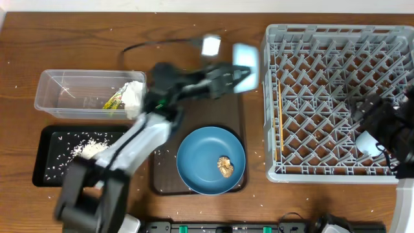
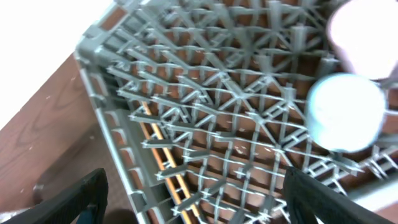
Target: Sort waste into correct bins and load items into the dishwasher rack
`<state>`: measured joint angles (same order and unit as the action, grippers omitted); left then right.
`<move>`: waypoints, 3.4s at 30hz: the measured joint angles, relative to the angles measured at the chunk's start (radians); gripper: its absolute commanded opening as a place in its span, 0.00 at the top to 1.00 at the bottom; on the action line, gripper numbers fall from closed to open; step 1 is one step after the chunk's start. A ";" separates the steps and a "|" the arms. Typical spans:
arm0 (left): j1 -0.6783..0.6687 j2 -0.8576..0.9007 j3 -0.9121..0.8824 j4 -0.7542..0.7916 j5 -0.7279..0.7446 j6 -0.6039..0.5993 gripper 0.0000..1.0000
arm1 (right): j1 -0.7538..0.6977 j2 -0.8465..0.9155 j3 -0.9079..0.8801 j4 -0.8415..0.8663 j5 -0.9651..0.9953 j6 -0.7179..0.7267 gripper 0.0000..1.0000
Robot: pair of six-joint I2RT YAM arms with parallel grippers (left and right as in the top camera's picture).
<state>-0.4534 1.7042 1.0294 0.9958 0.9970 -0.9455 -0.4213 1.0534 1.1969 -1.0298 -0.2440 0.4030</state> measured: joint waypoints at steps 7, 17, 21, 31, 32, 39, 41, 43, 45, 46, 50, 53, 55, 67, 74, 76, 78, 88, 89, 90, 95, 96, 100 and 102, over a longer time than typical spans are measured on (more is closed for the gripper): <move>-0.130 0.216 0.214 0.000 -0.090 0.005 0.94 | -0.062 0.000 0.000 -0.023 -0.011 0.000 0.16; -0.282 0.375 0.323 0.002 -0.227 0.007 0.94 | -0.100 0.000 0.000 -0.050 -0.014 0.000 0.16; -0.324 0.387 0.332 0.003 -0.285 0.008 0.94 | -0.100 0.000 0.000 -0.064 -0.014 0.000 0.16; -0.341 0.387 0.342 0.004 -0.414 0.007 0.94 | -0.100 0.000 0.000 -0.077 -0.013 0.000 0.16; -0.341 0.387 0.342 0.004 -0.421 0.007 0.94 | -0.100 0.000 0.000 -0.080 -0.013 0.000 0.16; -0.340 0.397 0.346 0.003 -0.433 0.007 0.94 | -0.100 0.000 0.000 -0.108 -0.007 -0.002 0.16; -0.336 0.420 0.353 0.004 -0.433 0.006 0.94 | -0.100 0.000 0.000 -0.116 -0.006 -0.006 0.16; -0.325 0.455 0.356 0.009 -0.432 -0.003 0.94 | -0.100 0.000 0.000 -0.123 -0.005 -0.013 0.16; -0.311 0.495 0.356 0.043 -0.429 -0.022 0.94 | -0.100 0.000 0.000 -0.129 -0.005 -0.020 0.16; -0.301 0.523 0.356 0.075 -0.426 -0.031 0.94 | -0.100 0.000 0.000 -0.130 -0.003 -0.022 0.16; -0.277 0.583 0.356 0.130 -0.421 -0.071 0.94 | -0.100 0.000 0.000 -0.131 -0.002 -0.026 0.15; -0.274 0.594 0.356 0.138 -0.412 -0.091 0.94 | -0.100 0.000 0.000 -0.132 -0.002 -0.030 0.15; -0.277 0.594 0.356 0.139 -0.403 -0.098 0.94 | -0.100 0.000 0.000 -0.132 -0.002 -0.035 0.15; -0.270 0.594 0.356 0.146 -0.318 -0.124 0.28 | -0.100 0.000 0.000 -0.136 -0.001 -0.055 0.14; -0.215 0.594 0.356 0.129 -0.186 -0.134 0.02 | -0.100 0.000 0.000 -0.138 0.002 -0.056 0.14; -0.193 0.594 0.358 0.111 -0.150 -0.145 0.02 | -0.100 0.000 0.000 -0.138 0.002 -0.055 0.14; -0.177 0.592 0.363 0.091 -0.114 -0.156 0.02 | -0.101 0.000 0.000 -0.137 0.002 -0.055 0.14; -0.142 0.542 0.364 -0.137 0.031 -0.185 0.02 | -0.100 0.000 0.000 -0.138 0.002 -0.056 0.14; -0.141 0.537 0.365 -0.158 0.045 -0.186 0.02 | -0.101 0.000 0.000 -0.138 0.002 -0.056 0.13; -0.140 0.533 0.364 -0.171 0.055 -0.187 0.02 | -0.100 0.000 0.000 -0.138 0.002 -0.056 0.13; -0.106 0.496 0.364 -0.264 0.101 -0.188 0.02 | -0.100 0.000 0.000 -0.138 0.002 -0.056 0.13; -0.097 0.488 0.364 -0.279 0.105 -0.188 0.02 | -0.101 0.000 0.000 -0.138 0.002 -0.056 0.13; -0.053 0.441 0.364 -0.367 0.120 -0.179 0.02 | -0.100 0.000 0.000 -0.138 0.002 -0.056 0.13; -0.031 0.416 0.365 -0.453 0.125 -0.162 0.02 | -0.101 0.000 0.000 -0.138 0.002 -0.056 0.13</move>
<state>-0.4847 2.1204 1.3941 0.5430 1.1217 -1.1076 -0.5220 1.0534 1.1969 -1.1679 -0.2417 0.3473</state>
